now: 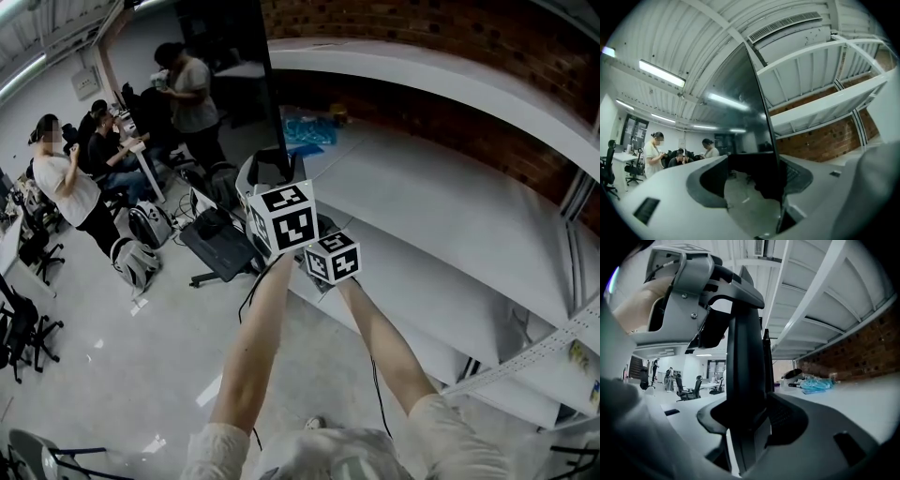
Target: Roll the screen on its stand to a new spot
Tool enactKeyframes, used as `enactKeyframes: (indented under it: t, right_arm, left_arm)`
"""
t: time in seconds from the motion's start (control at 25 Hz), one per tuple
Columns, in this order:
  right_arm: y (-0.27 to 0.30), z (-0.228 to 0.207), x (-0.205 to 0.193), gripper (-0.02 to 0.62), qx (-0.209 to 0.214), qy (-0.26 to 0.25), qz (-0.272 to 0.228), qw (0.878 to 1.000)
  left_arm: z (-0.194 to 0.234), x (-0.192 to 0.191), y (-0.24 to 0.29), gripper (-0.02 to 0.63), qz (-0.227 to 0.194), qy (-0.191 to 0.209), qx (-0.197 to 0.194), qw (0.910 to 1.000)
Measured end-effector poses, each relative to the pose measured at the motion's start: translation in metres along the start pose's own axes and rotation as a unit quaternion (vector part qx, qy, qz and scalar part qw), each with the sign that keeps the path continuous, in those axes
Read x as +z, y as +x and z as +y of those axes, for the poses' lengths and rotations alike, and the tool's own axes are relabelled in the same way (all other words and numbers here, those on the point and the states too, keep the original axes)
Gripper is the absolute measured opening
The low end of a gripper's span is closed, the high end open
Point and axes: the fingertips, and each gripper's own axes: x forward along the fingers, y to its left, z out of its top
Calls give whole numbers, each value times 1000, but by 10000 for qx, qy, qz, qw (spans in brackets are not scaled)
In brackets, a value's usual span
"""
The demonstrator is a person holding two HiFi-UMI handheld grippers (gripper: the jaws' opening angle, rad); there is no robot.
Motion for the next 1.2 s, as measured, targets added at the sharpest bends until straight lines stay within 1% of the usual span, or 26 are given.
enactKeyframes:
  t: [0.12, 0.28, 0.72, 0.88, 1.0, 1.12, 1.2]
  right_arm:
    - [-1, 3, 0, 192, 27, -66, 11, 10000]
    - [-4, 11, 0, 189, 66, -91, 50, 9999]
    - [-12, 37, 0, 186, -134, -90, 4, 9999]
    - [-17, 47, 4, 185, -171, -73, -25, 9998]
    - [-20, 60, 4, 186, -169, -66, -61, 9998]
    - [-25, 76, 3, 186, -210, -94, -89, 9997]
    - [-28, 92, 6, 183, -276, -134, -53, 9995]
  left_arm:
    - [1, 1, -3, 302, -61, 18, 11, 10000]
    - [5, 3, -11, 297, -270, -17, -43, 9996]
    - [17, 7, -38, 290, -383, -71, -224, 9990]
    - [19, 14, -49, 287, -575, -144, -336, 9977]
    - [24, 16, -61, 284, -636, -180, -402, 9970]
    - [32, 17, -75, 281, -750, -322, -414, 9958]
    - [38, 17, -87, 261, -876, -502, -310, 9944]
